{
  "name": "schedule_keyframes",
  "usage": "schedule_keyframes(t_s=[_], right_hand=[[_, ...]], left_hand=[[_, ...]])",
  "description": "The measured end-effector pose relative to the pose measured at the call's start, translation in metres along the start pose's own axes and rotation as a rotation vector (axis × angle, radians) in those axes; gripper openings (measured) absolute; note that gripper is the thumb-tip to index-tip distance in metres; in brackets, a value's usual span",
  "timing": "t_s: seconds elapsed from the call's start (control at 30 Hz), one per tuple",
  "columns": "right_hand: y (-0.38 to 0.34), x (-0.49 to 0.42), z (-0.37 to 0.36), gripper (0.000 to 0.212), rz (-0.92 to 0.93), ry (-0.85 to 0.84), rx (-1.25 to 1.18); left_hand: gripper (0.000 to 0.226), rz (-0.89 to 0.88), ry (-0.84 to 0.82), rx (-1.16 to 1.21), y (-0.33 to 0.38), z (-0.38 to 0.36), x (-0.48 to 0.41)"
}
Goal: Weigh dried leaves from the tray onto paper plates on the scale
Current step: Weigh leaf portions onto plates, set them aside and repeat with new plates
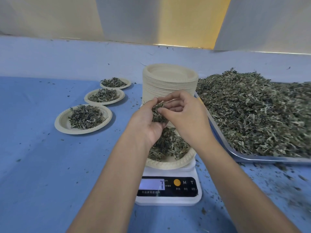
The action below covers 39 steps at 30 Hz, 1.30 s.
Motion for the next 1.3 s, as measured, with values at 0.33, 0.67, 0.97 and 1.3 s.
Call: schedule_keyframes(t_s=[0.33, 0.67, 0.97, 1.3], right_hand=[[0.004, -0.006, 0.034, 0.002, -0.057, 0.145, -0.112], [0.056, 0.008, 0.155, 0.027, -0.288, 0.827, -0.701], [0.083, 0.013, 0.195, 0.027, -0.353, 0.767, -0.418], [0.069, 0.004, 0.166, 0.031, -0.229, 0.691, -0.503]], left_hand=[[0.020, 0.050, -0.037, 0.080, -0.003, -0.049, 0.000], [0.026, 0.216, -0.154, -0.158, -0.081, -0.162, -0.018], [0.062, 0.224, -0.254, -0.426, -0.104, -0.177, -0.023], [0.041, 0.026, -0.297, -0.292, -0.064, -0.162, -0.014]])
Point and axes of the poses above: each hand's wrist, its own x-axis away from the middle knuckle, its own z-axis out of the back of the hand, y = z × x, the point moved 9 cm from there along -x, towards the middle knuckle, and after that the axes turned 15 degrees about -x, right-handed, at the moved point
